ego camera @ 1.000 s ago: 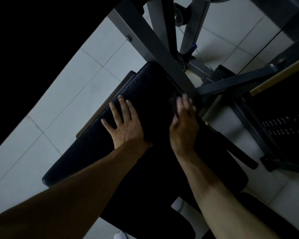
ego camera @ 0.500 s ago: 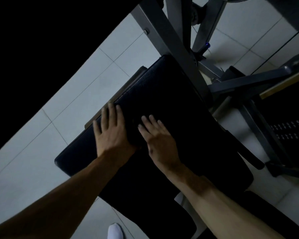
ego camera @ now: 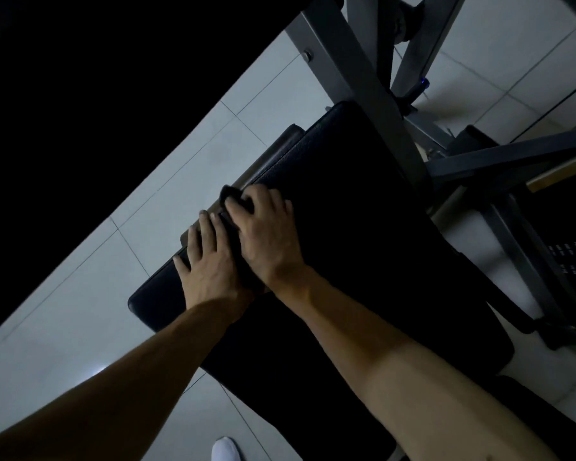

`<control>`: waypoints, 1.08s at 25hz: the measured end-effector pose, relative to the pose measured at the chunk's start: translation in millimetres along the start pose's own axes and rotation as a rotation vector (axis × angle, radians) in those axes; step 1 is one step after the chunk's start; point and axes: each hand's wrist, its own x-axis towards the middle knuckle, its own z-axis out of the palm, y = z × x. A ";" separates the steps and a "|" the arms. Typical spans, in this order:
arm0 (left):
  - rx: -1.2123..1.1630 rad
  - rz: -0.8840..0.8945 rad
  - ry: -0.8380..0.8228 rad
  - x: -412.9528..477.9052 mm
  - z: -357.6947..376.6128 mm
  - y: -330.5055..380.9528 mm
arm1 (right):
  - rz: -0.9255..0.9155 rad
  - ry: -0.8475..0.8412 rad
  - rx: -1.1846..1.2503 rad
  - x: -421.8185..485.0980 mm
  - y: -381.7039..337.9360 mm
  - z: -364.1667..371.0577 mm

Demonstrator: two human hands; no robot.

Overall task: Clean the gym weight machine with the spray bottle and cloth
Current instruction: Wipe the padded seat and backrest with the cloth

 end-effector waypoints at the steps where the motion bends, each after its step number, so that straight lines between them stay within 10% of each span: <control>1: -0.004 -0.007 -0.010 -0.3 -0.4 1.5 | -0.082 -0.043 0.018 -1.3 2.5 0.6; 3: 0.003 -0.017 -0.030 -1.0 -1.3 3.3 | -0.116 0.032 0.023 13.4 39.2 -7.6; 8: -0.004 -0.019 -0.022 -1.9 2.1 1.5 | 0.533 0.388 0.110 47.3 121.1 -43.2; 15: -0.018 -0.051 -0.043 -0.6 1.7 5.4 | -0.157 -0.022 0.129 -56.5 16.6 -2.9; 21: -0.031 -0.047 -0.052 -1.7 2.4 6.8 | 0.523 0.364 0.140 34.0 145.2 -54.2; 27: -0.023 -0.078 -0.065 -2.3 0.3 13.5 | 0.144 0.069 0.100 -51.5 52.3 -11.0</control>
